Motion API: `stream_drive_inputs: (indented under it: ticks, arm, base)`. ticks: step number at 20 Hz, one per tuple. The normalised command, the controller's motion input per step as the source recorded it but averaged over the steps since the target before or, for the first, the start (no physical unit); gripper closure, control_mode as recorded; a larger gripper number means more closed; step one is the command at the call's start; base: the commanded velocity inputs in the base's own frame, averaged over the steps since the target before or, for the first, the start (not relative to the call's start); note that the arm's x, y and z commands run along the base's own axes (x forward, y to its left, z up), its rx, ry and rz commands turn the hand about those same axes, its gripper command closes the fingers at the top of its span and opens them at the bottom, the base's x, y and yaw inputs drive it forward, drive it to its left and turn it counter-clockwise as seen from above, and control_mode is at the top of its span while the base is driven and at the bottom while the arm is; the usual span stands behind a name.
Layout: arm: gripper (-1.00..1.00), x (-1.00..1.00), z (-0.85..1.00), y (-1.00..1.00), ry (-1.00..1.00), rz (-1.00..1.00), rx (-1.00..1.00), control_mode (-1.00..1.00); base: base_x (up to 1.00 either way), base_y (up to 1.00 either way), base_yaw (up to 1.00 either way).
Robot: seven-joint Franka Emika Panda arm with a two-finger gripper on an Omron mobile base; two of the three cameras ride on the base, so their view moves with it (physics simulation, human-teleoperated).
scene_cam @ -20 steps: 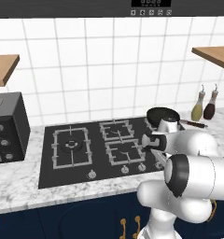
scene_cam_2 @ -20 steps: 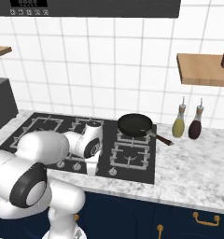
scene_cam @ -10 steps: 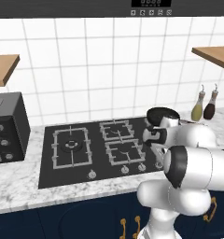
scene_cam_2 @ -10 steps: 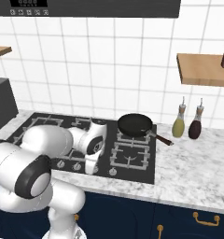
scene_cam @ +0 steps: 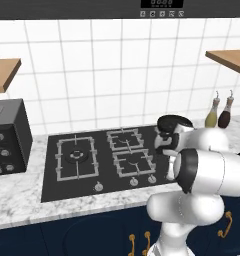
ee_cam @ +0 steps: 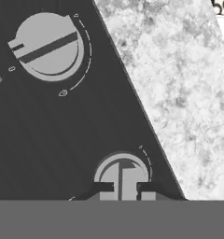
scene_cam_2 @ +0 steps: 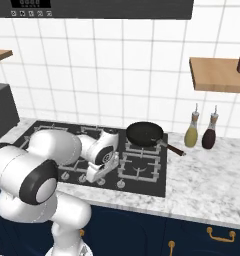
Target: Turn off the rear right burner of the stove.
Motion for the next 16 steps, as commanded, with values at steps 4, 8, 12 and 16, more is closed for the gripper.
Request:
stream_drive_inputs:
  ticks: [4, 8, 12, 16]
  arm:
    - [1.0, 0.0, -0.3, 0.0, 0.0, -0.77, 0.0, -1.0]
    - [1.0, 0.03, -0.27, 0.0, 0.0, -0.87, 0.0, -1.0]
    - [1.0, 0.03, -0.28, -0.05, 0.0, -0.97, 0.0, -1.0]
    - [1.0, 0.0, -0.28, -0.03, 0.0, -1.0, 0.0, -1.0]
  base:
    - [0.0, 0.0, 0.0]
    - [0.0, 0.0, 0.0]
    - [0.0, 0.0, 0.0]
    - [0.0, 0.0, 0.0]
